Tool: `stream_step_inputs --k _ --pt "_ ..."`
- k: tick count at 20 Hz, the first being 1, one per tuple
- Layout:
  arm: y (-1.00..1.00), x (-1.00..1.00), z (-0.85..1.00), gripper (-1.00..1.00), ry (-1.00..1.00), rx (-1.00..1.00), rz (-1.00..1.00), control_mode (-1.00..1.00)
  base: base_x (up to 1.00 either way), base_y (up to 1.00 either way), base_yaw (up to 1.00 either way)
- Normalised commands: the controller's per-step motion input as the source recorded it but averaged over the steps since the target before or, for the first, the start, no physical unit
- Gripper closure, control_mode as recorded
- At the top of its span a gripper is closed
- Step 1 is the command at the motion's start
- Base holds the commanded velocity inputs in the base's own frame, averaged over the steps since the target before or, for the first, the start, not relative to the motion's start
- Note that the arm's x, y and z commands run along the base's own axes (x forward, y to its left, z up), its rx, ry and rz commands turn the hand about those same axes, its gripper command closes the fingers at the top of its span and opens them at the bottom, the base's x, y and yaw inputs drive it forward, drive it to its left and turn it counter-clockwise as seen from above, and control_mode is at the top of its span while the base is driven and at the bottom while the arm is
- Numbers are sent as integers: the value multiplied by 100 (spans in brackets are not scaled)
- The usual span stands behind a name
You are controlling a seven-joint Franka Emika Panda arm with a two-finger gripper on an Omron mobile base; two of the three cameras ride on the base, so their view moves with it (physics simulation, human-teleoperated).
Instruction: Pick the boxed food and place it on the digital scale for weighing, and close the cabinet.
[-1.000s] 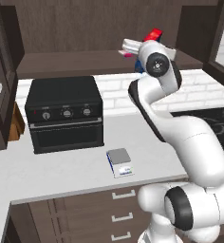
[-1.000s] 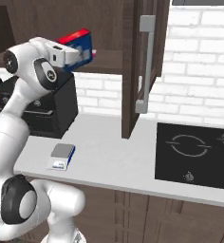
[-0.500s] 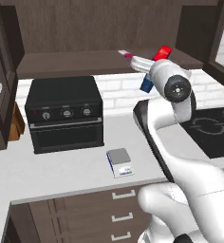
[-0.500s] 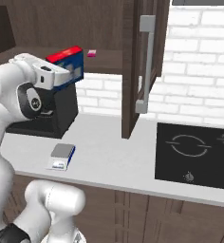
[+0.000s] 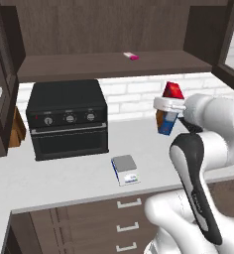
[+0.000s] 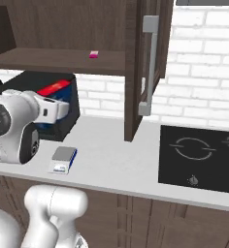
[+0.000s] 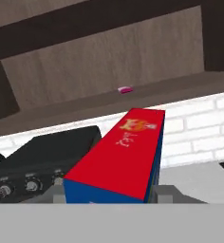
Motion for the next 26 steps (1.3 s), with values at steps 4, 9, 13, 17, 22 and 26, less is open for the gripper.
stream_step_inputs --k 4,9,13,17,22,26 --pt "37 -18 -100 100 -34 -12 43 -100 0 0 0" --pt "14 0 -96 100 -24 -3 52 -100 0 0 0" --pt "10 1 -93 100 -18 -3 49 -100 0 0 0" --pt "35 2 -100 100 -31 -10 37 -100 0 0 0" --pt "41 50 -61 100 -19 -3 17 -100 0 0 0" --pt "0 51 -14 100 6 0 15 -100 0 0 0"
